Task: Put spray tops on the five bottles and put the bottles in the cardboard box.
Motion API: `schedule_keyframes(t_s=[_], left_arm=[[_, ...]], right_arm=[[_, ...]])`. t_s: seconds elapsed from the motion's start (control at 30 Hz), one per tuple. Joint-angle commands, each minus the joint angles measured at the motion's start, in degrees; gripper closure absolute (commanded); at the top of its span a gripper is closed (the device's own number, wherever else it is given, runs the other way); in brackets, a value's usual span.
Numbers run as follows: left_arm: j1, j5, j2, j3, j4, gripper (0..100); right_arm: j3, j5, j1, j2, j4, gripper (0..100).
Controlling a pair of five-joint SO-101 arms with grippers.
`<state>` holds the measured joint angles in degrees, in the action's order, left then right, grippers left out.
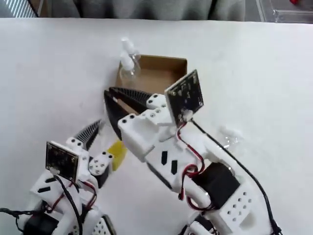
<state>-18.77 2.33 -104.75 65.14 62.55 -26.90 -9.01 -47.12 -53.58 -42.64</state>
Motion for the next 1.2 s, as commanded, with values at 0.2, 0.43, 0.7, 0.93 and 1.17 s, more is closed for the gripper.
schedule_keyframes(t_s=[0.2,0.43,0.7,0.93,1.17], left_arm=[[0.48,-0.09,-0.40,-0.97,-0.88,98],[0.48,-0.09,-0.40,0.18,-3.52,98],[8.75,0.62,-0.31,5.63,-15.91,98],[9.45,5.54,0.40,5.71,-21.80,98],[9.89,5.71,15.52,-1.85,-23.56,98]], right_arm=[[0.79,0.44,-0.13,-8.66,5.49,98.3],[-1.58,0.35,8.57,-12.00,3.74,98.3],[-18.99,5.36,10.86,-21.14,4.35,98.3],[-34.20,1.93,5.85,-31.25,10.33,98.3],[-47.12,2.02,1.54,-41.71,16.22,98.3]])
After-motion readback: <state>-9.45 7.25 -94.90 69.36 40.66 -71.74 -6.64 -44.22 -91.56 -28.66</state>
